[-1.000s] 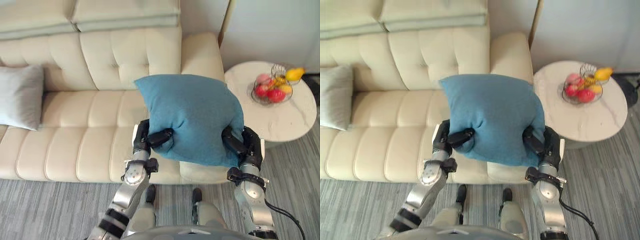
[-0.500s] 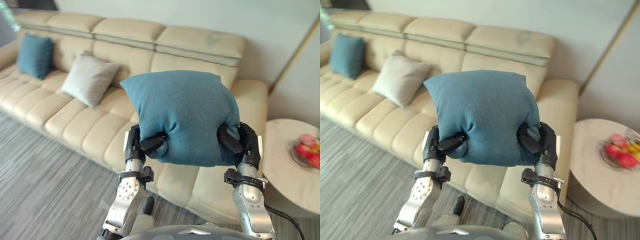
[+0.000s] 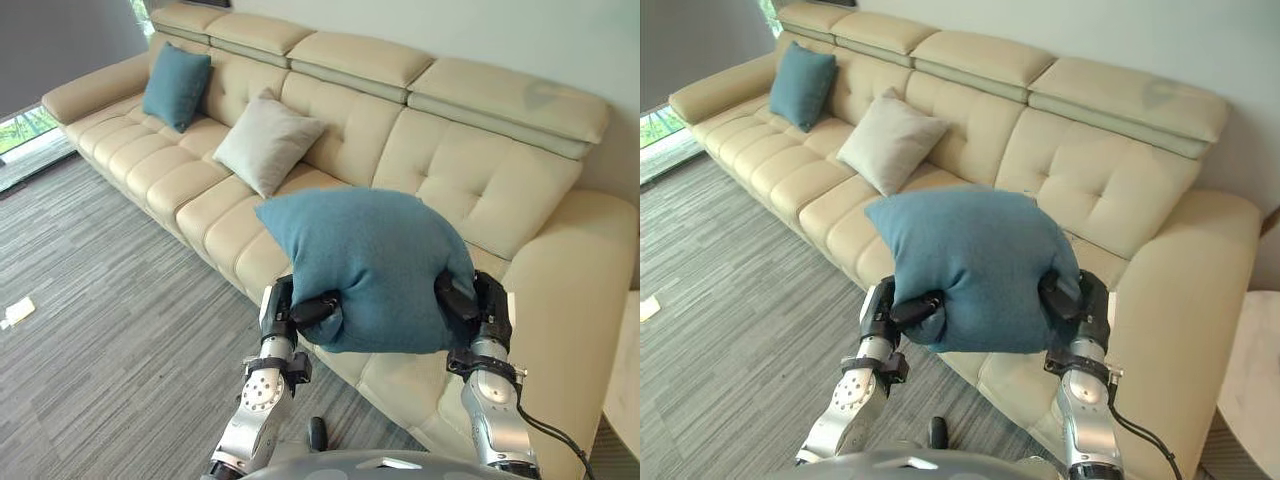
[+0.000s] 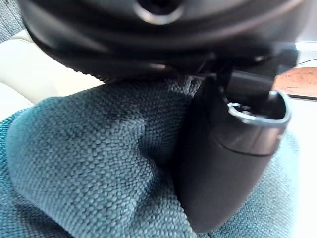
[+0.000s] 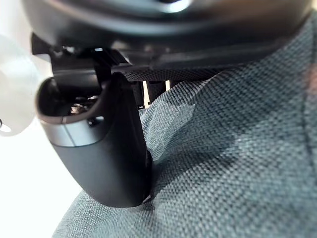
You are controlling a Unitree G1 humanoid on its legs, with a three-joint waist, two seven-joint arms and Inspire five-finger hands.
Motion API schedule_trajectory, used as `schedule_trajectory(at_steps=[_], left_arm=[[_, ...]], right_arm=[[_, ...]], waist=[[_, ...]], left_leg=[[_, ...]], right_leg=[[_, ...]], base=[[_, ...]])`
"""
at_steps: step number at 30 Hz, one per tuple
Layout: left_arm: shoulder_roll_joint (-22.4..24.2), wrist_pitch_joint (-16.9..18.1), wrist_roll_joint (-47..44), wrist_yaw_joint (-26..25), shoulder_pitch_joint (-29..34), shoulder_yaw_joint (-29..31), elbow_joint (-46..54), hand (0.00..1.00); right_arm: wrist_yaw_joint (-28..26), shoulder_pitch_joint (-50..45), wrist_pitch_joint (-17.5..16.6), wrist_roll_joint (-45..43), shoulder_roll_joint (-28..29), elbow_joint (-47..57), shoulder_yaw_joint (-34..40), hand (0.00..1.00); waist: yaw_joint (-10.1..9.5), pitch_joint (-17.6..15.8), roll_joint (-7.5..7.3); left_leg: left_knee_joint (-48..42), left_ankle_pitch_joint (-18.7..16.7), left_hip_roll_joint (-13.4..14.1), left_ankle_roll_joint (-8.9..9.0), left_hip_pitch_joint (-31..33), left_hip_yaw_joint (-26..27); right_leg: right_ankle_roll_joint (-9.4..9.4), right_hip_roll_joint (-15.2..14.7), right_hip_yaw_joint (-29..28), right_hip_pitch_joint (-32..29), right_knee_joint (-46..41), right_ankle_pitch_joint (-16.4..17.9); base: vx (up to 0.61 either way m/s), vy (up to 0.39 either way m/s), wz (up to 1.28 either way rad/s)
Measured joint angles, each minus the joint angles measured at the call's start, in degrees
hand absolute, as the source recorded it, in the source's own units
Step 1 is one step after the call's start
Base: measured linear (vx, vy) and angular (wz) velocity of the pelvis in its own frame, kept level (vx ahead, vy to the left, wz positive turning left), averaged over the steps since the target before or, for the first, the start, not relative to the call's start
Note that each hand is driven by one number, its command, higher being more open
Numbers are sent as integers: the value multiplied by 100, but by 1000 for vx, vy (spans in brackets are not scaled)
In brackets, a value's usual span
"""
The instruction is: Pick up cushions and gather them together orderly.
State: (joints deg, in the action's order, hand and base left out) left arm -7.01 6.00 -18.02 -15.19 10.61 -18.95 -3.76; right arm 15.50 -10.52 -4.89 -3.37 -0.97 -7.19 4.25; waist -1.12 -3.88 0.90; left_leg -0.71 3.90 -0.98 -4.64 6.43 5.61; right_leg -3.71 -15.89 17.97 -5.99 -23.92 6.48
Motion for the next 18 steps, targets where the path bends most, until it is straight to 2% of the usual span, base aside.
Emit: schedule_trajectory(at_steps=[2, 3, 4, 5, 9, 12, 13, 15, 17, 18], left_arm=[[-7, 0, 5, 43, 0, 15, 2, 0], [-6, -3, 7, 51, -2, 16, 10, 0], [-6, -3, 7, 52, -2, 16, 19, 0], [78, -87, 10, 60, 9, 2, 20, 0], [102, -158, 62, 177, 63, -10, 231, 0], [187, -159, 76, 273, 207, -38, 440, 0], [228, -150, 76, 292, 233, -38, 485, 0], [266, -150, 75, 303, 292, -36, 484, 0], [294, -139, 75, 377, 445, -36, 487, 0], [299, -99, 74, 388, 537, -31, 499, 0]], right_arm=[[-5, 7, 0, 0, 11, 1, -2, 0], [-5, 22, -1, 0, 7, 28, -6, 0], [-5, 21, -1, 1, 7, 52, -9, 0], [2, 2, 7, 0, -51, 57, -4, 0], [10, -260, 44, -4, -90, 408, -4, 0], [14, -722, 46, -2, -54, 1077, 27, 0], [15, -820, 46, -2, -40, 1285, 27, 0], [15, -1000, 46, 0, -23, 1600, 26, 0], [15, -1190, 45, 1, -18, 1765, 13, 0], [14, -1218, 44, 1, -53, 1801, -28, 0]], waist=[[33, -20, -43], [28, -58, -132], [30, -92, -188], [115, -134, -126], [121, -154, -161], [161, -125, -137], [153, -113, -124], [140, -69, -18], [156, 40, 63], [142, 130, 88]], left_leg=[[199, 43, 21, -66, -45, -25], [228, 56, -36, -84, -49, -7], [191, 58, -88, -81, -45, 7], [57, 26, -101, -26, -17, -61], [95, -14, -147, 124, -85, -142], [87, -171, -184, 121, -179, -369], [-157, -325, -172, 137, -131, -365], [-1352, -911, -35, 345, 227, -276], [-2480, -1097, 151, 518, 550, 123], [-2734, -1107, 224, 520, 662, 280]], right_leg=[[-42, 603, -332, -49, 305, 222], [13, 1003, -403, -44, 777, 250], [87, 1123, -416, -15, 958, 223], [238, 1165, -485, 123, 1042, 132], [249, 1128, -527, 148, 890, 286], [230, 1090, -325, 402, 925, 358], [230, 1086, -244, 505, 971, 356], [231, 1152, -155, 806, 1030, 353], [253, 1212, -106, 1061, 1026, 372], [268, 1214, -148, 1061, 999, 382]], base=[[27, -21, 17], [34, -42, 2], [44, -67, 17], [49, -38, 16], [91, -20, 14], [99, -37, 44], [103, -10, 33], [104, 3, 32], [91, 27, 30], [103, 34, 13]])
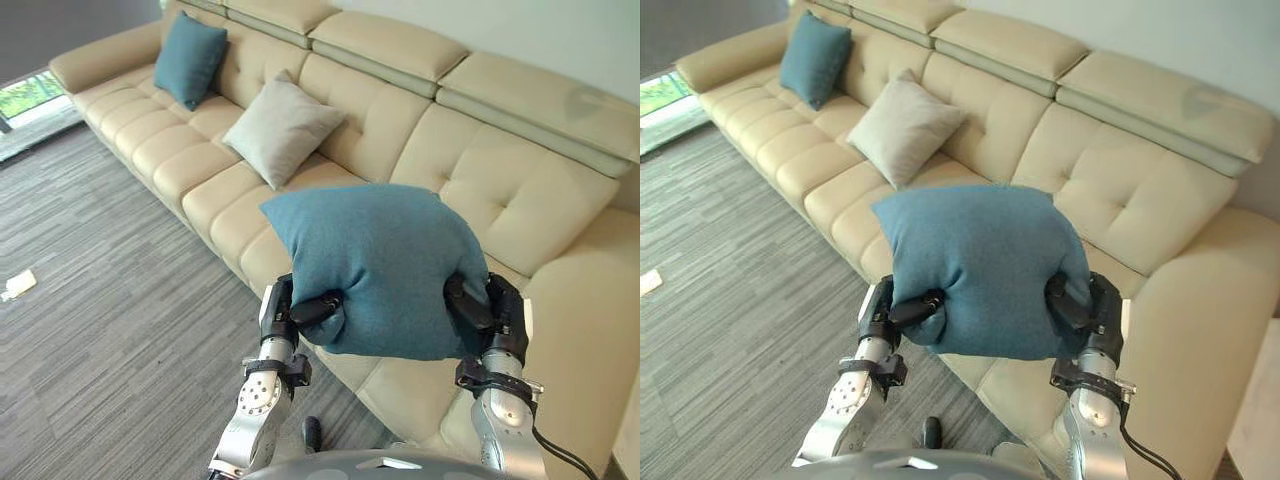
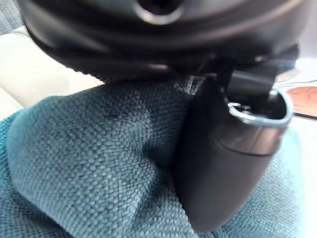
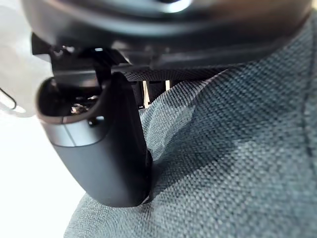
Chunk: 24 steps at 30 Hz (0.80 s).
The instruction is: Pick up cushions and gather them together orderly.
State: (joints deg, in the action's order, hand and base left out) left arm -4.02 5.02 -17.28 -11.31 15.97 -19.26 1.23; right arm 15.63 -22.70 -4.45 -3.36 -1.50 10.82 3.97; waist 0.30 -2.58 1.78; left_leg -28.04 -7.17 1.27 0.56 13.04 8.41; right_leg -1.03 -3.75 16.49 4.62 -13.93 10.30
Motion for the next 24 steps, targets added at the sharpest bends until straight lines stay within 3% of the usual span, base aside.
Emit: schedule_trajectory(at_steps=[5, 6, 7, 8, 9, 10, 12, 19, 21, 24], left_arm=[[5, 20, -7, -1, 112, 66, 155, 0], [9, 15, -7, 1, 142, 64, 154, 0], [9, 15, -7, 1, 150, 64, 154, 0], [12, 14, -7, 1, 177, 56, 154, 0], [7, 16, -6, 0, 202, 57, 154, 0], [-14, 13, -6, -4, 194, 71, 125, 0], [-58, 12, -5, -20, 195, 72, 136, 0], [-78, 3, -5, -23, 157, 60, 137, 0], [-80, -16, -5, -23, 158, 46, 134, 0], [-145, -15, -4, -25, 160, 43, 130, 0]], right_arm=[[-12, 110, 3, 0, -41, 99, -79, 0], [-8, 166, 10, 1, -39, 62, -76, 0], [-5, 185, 12, 1, -31, 44, -75, 0], [3, 203, 12, 2, -28, -1, -75, 0], [3, 219, 12, 3, -42, -47, -84, 0], [3, 264, 21, 3, -14, -124, -95, 0], [4, 308, 68, 17, 15, -185, -110, 0], [3, 330, 84, 104, 3, -185, -120, 0], [2, 334, 88, 107, -18, -241, -114, 0], [-15, 421, 87, 113, -28, -576, -115, 0]], waist=[[-279, 8, -6], [-324, -40, -61], [-322, -40, -62], [-310, -45, -70], [-325, -34, -37], [-298, -43, -77], [-288, -129, -219], [-220, -94, -272], [-203, -98, -278], [-220, -136, -322]], left_leg=[[-266, -24, 31, -40, 128, 292], [-358, -255, 59, -183, 202, 163], [-317, -295, 82, -185, 202, 85], [-102, -332, 198, -104, 166, -319], [496, -234, 357, 199, -46, -782], [499, -222, 305, 269, -91, -715], [354, -359, 329, 149, -145, -328], [86, -671, 220, -33, -68, 59], [214, -695, 142, -77, -208, 168], [583, -649, 113, -163, -648, 625]], right_leg=[[32, -59, -537, 24, 342, 15], [50, -75, -765, 40, 386, 25], [54, -75, -805, 39, 384, 30], [64, -51, -1038, 26, 381, 73], [-11, 3, -1344, -24, 352, 175], [-67, -56, -1449, -47, 325, 212], [-155, -135, -1823, -170, 323, 157], [-474, -342, -2516, -442, 495, -41], [-475, -379, -2644, -663, 87, -40], [-491, -419, -2491, -1515, -1653, -46]], base=[[47, 47, -34], [3, 71, -41], [12, 87, -59], [62, 146, -72], [56, 174, -77], [41, 178, -68], [3, 177, -77], [39, 157, -59], [8, 138, -44], [-26, 108, -65]])
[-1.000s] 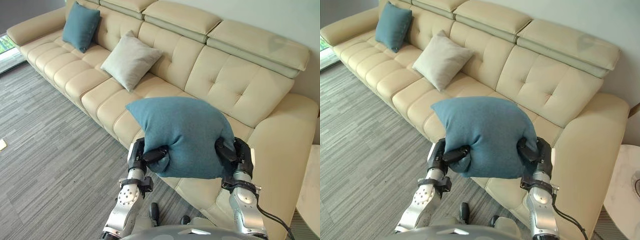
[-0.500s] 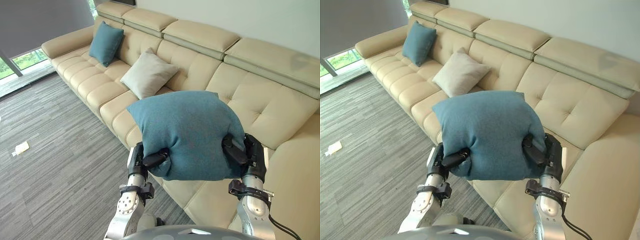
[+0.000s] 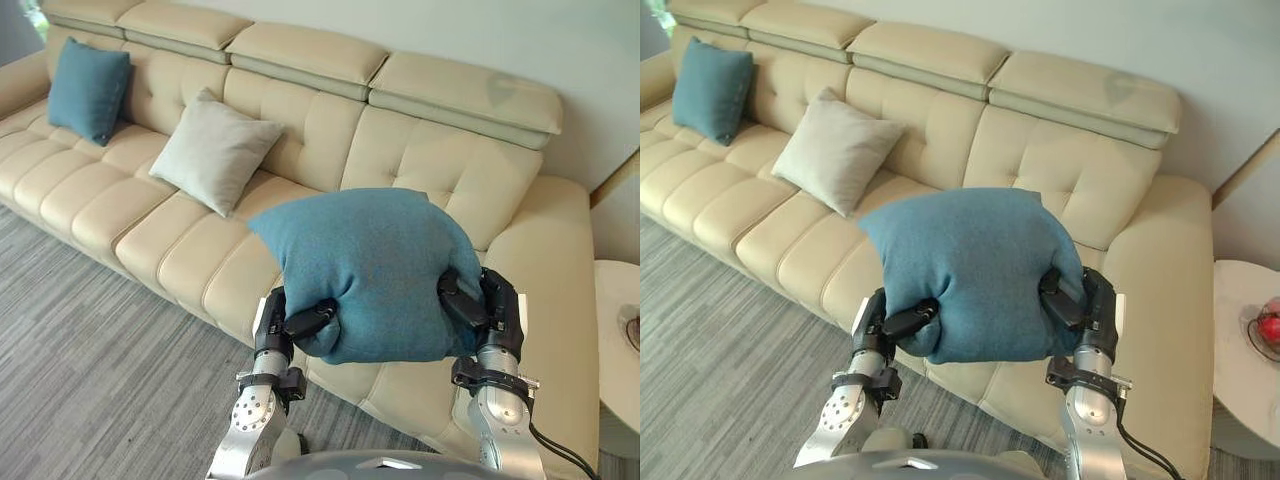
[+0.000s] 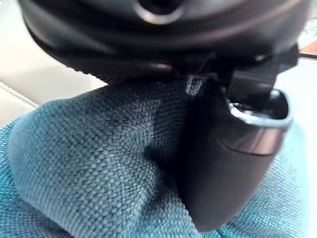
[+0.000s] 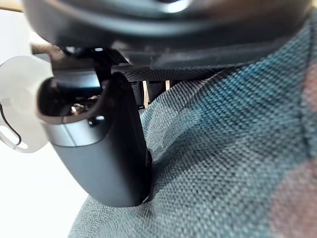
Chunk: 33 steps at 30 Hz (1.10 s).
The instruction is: Pick up cushions and gather them together orderly.
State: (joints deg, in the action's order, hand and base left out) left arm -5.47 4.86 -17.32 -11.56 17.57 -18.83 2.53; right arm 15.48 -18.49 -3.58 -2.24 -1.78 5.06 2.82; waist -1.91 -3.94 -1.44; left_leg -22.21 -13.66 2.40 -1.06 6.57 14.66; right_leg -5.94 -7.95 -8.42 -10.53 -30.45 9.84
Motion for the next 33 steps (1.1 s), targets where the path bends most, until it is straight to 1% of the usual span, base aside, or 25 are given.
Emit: schedule_trajectory(at_steps=[1, 2, 3, 4, 5, 6, 7, 8, 9, 10, 11, 13, 14, 15, 16, 17, 18, 20, 21, 23, 24, 26, 29, 31, 33], left_arm=[[-29, -1, 0, -5, 1, 0, -1, 0], [-59, -1, 0, -13, 0, 0, -3, 0], [-69, 0, 0, -27, 0, 2, -4, 0], [-81, -1, 0, -28, 0, 1, -11, 0], [-112, 0, 1, -28, -1, 2, -20, 0], [-158, -1, 15, -27, -4, 0, -23, 0], [-101, -13, 51, -25, -70, -20, -182, 0], [-52, -69, 68, -3, -107, -51, -298, 0], [-16, -107, 72, 7, -97, -51, -353, 0], [-7, -125, 71, 11, -95, -51, -405, 0], [-6, -131, 67, 21, -92, -49, -412, 0], [16, -138, 67, 46, -82, -49, -413, 0], [33, -140, 59, 63, -81, -49, -410, 0], [58, -140, 31, 80, -76, -39, -392, 0], [107, -138, 27, 100, -68, -4, -373, 0], [115, -138, 27, 105, -66, -4, -361, 0], [134, -132, 28, 113, -67, -2, -303, 0], [135, -97, 30, 113, -67, 8, -185, 0], [126, -50, 35, 114, -76, 12, -156, 0], [84, -64, 35, 111, -59, 41, -170, 0], [62, -74, 35, 112, -53, 40, -177, 0], [50, -78, 42, 111, -28, 40, -178, 0], [-1, -76, 43, 111, -7, 39, -178, 0], [-3, -77, 47, 111, 25, 0, -179, 0], [-5, -77, 47, 111, 52, -7, -179, 0]], right_arm=[[-1, 44, 0, 0, 22, -111, 0, 0], [-6, 104, 0, -2, 41, -273, -1, 0], [-28, 168, 0, -2, 43, -434, -3, 0], [-35, 193, 0, -3, 31, -513, -3, 0], [-63, 238, -1, -3, -1, -627, -5, 0], [-75, 279, 0, 2, -23, -729, -10, 0], [-74, 339, -1, 0, -95, -887, -2, 0], [-76, 324, 41, -5, -184, -973, 6, 0], [-86, 275, 70, -8, -206, -975, 4, 0], [-93, 231, 71, -9, -208, -974, 3, 0], [-93, 218, 71, -13, -208, -974, 3, 0], [-93, 138, 71, -29, -208, -901, 4, 0], [-93, 56, 73, -31, -212, -773, 4, 0], [-93, -87, 75, -32, -237, -483, -1, 0], [-93, -153, 74, -34, -268, -213, 1, 0], [-92, -149, 74, -34, -271, -165, 5, 0], [-91, -134, 66, -32, -271, -65, 10, 0], [-91, -89, 49, -33, -271, -22, 10, 0], [-90, -35, 48, -30, -266, -38, 12, 0], [-91, -27, 65, -27, -184, -82, 10, 0], [-90, -26, 65, -9, -102, -107, 34, 0], [-92, -27, 65, -3, -80, -152, 33, 0], [-103, -26, 65, -3, -32, -226, 30, 0], [-104, -25, 65, -2, -45, -270, 32, 0], [-103, -25, 64, 2, -46, -283, 32, 0]], waist=[[11, -4, -28], [25, -7, -55], [21, -2, -61], [43, 11, -58], [94, 33, -76], [145, 54, -127], [223, 58, -37], [245, 97, 70], [228, 136, 151], [221, 165, 199], [220, 159, 213], [197, 139, 226], [192, 130, 239], [167, 105, 291], [86, 90, 304], [50, 100, 318], [-47, 112, 337], [-90, 122, 351], [-92, 169, 425], [-84, 195, 300], [-36, 190, 184], [-45, 190, 152], [-68, 207, 148], [-67, 208, 147], [-68, 211, 143]], left_leg=[[53, -4, -18, -11, -83, 92], [131, -17, -22, -29, -184, 211], [257, -19, -21, -36, -271, 336], [337, -2, -21, -22, -278, 372], [427, 52, -29, 25, -285, 405], [462, 81, -77, 65, -262, 404], [449, 97, -66, 89, -263, 323], [474, 105, -29, 104, -256, 202], [521, 108, 58, 109, -264, 55], [545, 113, 124, 131, -274, -92], [539, 112, 151, 170, -296, -143], [213, 96, 234, 210, -274, -238], [-206, 81, 281, 265, -151, -308], [-996, 123, 384, 359, 103, -306], [-1737, 169, 478, 405, 428, -319], [-1795, 96, 500, 361, 462, -323], [-1582, -138, 558, 277, 467, -380], [-666, -175, 574, 215, 413, -718], [97, 291, 593, 509, 301, -957], [229, 362, 459, 448, 223, -888], [237, 382, 279, 427, 209, -915], [303, 389, 149, 414, 129, -903], [578, 432, 10, 344, -52, -893], [756, 477, -39, 277, -106, -893], [816, 496, -49, 273, -109, -893]], right_leg=[[-7, -64, 156, -121, -250, -5], [0, -139, 441, -248, -450, 40], [37, -178, 861, -388, -472, 127], [58, -145, 1067, -438, -329, 175], [114, -58, 1294, -437, 78, 139], [357, -5, 1486, -402, 534, -61], [436, 34, 1589, -335, 654, -72], [434, 132, 1624, -212, 877, -127], [473, 228, 1662, -97, 1095, -200], [501, 312, 1723, 14, 1262, -246], [512, 346, 1749, 92, 1351, -255], [519, 391, 1831, 358, 1550, -259], [519, 392, 1883, 512, 1634, -259], [520, 392, 1904, 722, 1751, -258], [521, 357, 1852, 874, 1854, -258], [521, 356, 1806, 893, 1863, -258], [519, 353, 1703, 917, 1864, -258], [491, 351, 1604, 888, 1857, -254], [329, 391, 1508, 811, 1827, -218], [248, 302, 1426, 811, 1900, -267], [129, 145, 1392, 891, 2143, -337], [39, 29, 1320, 976, 2271, -394], [-6, -68, 1228, 1006, 2368, -424], [-24, -69, 1156, 1003, 2516, -516], [-22, -51, 1109, 1006, 2632, -594]], base=[[-34, 80, -63], [-23, 60, -63], [-5, 37, -55], [18, -2, -41], [78, -88, -12], [69, -80, 3], [183, -113, 13], [163, -74, 8], [253, -164, 4], [127, -116, 1], [160, -148, 12], [106, -94, 17], [90, -56, 17], [111, -4, 6], [92, 56, -10], [95, 118, -34], [71, 116, -41], [57, 170, -35], [37, 191, -23], [67, 200, -15], [81, 194, -6], [65, 156, -9], [36, 70, -16], [17, 35, -13], [10, 27, -21]])
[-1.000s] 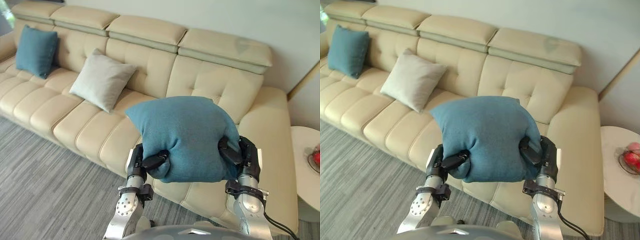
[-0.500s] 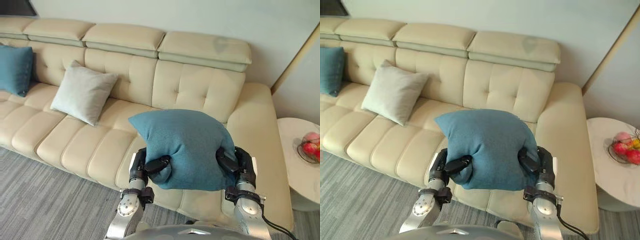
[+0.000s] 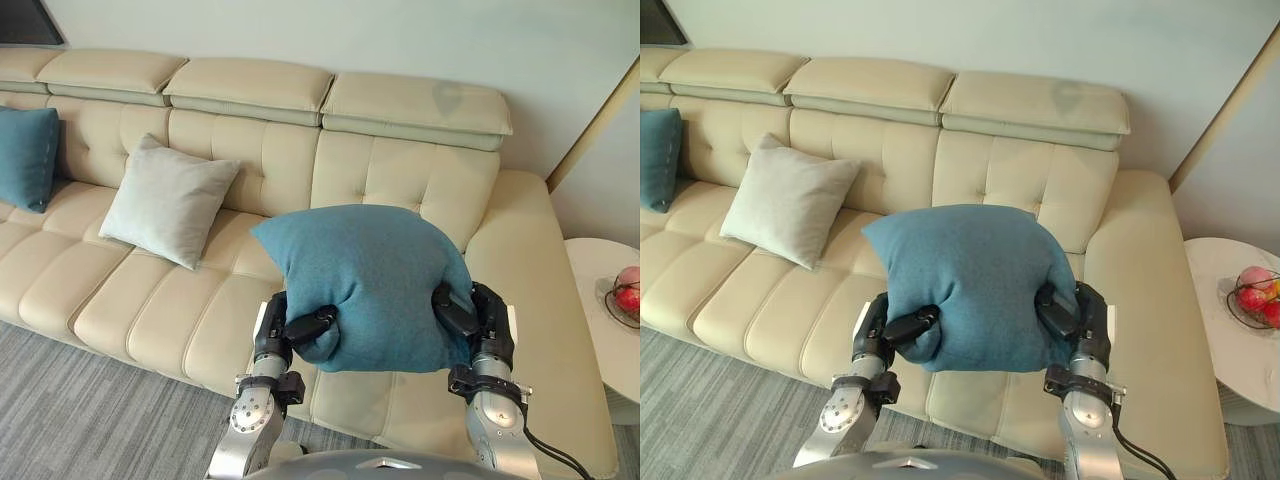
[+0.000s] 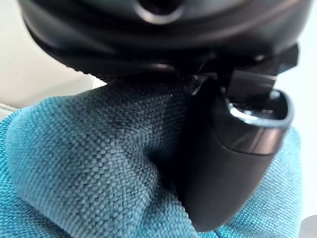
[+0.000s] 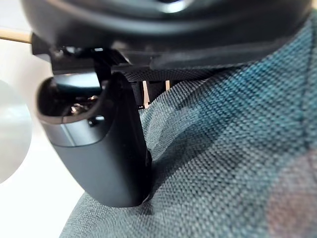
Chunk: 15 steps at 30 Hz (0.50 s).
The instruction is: Pick up cushions and gather them together orderly.
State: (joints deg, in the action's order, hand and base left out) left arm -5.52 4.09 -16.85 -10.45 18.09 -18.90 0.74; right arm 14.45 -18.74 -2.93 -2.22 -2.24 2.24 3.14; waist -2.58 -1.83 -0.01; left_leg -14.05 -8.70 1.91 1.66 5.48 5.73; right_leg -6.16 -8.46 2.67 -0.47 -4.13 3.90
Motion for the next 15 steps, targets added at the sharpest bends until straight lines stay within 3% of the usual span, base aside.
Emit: schedule_trajectory(at_steps=[9, 15], left_arm=[[-122, -1, 510, -282, -279, -57, 0, 0], [-122, -5, 749, -1015, -1620, -63, -32, 0]], right_arm=[[281, 239, 0, 389, 14, -83, -91, 0], [1110, 1316, 0, 726, 43, -75, -331, 0]], waist=[[27, -18, -83], [3, -155, -155]], left_leg=[[325, 181, 28, -30, 336, 138], [250, 339, 82, -92, 1040, 326]], right_leg=[[84, 82, -358, -461, 499, -496], [122, 123, -493, -1196, 558, -970]], base=[[-17, 17, -23], [-87, 41, -18]])
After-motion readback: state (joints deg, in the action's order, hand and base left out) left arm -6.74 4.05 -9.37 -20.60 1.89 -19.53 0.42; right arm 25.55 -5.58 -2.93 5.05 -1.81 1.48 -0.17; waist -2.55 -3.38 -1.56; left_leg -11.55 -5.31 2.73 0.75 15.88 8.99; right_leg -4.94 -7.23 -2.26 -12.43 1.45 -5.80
